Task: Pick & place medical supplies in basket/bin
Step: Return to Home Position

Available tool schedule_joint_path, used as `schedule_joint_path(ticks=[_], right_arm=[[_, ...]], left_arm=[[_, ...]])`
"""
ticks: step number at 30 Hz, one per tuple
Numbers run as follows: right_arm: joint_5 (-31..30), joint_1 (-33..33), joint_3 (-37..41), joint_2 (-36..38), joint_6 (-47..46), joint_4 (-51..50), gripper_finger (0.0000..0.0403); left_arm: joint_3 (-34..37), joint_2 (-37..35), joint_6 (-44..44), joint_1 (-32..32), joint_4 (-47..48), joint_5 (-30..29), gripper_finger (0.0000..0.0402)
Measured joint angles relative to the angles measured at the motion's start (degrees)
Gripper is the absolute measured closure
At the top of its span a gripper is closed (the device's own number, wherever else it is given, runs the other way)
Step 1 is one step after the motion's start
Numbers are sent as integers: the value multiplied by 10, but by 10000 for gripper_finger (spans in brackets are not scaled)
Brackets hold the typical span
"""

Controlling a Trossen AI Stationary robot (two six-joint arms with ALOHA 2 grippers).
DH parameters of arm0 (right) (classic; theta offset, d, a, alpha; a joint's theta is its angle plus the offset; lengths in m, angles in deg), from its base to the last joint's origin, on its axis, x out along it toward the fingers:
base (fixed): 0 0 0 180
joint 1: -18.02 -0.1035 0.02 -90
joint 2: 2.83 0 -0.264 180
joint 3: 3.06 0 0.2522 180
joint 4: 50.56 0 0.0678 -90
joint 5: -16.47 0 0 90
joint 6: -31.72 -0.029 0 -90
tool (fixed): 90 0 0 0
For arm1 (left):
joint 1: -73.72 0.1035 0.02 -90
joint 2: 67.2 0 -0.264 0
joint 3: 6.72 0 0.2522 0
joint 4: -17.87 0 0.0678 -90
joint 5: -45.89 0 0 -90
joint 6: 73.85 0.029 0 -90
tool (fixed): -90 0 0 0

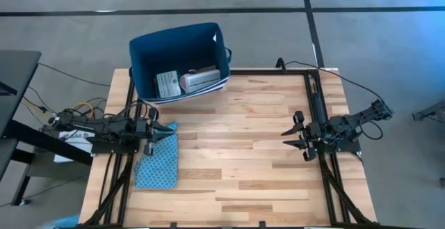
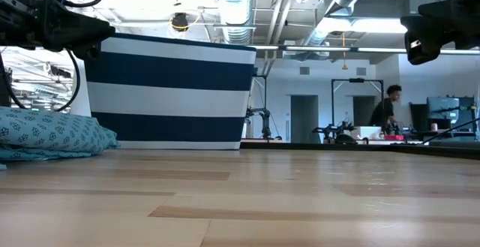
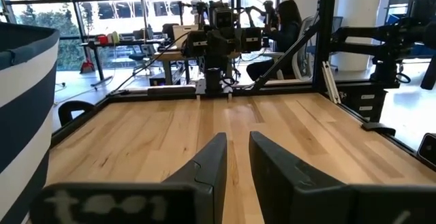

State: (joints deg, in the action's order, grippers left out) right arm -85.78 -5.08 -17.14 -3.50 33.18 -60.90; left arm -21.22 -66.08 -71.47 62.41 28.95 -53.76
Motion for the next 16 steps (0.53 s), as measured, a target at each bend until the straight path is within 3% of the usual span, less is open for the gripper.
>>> schedule_joint_path(ticks=[16], right_arm=[[0, 0, 0, 0, 0, 0, 274]], left_arm=[[0, 0, 1, 0, 0, 0, 347]])
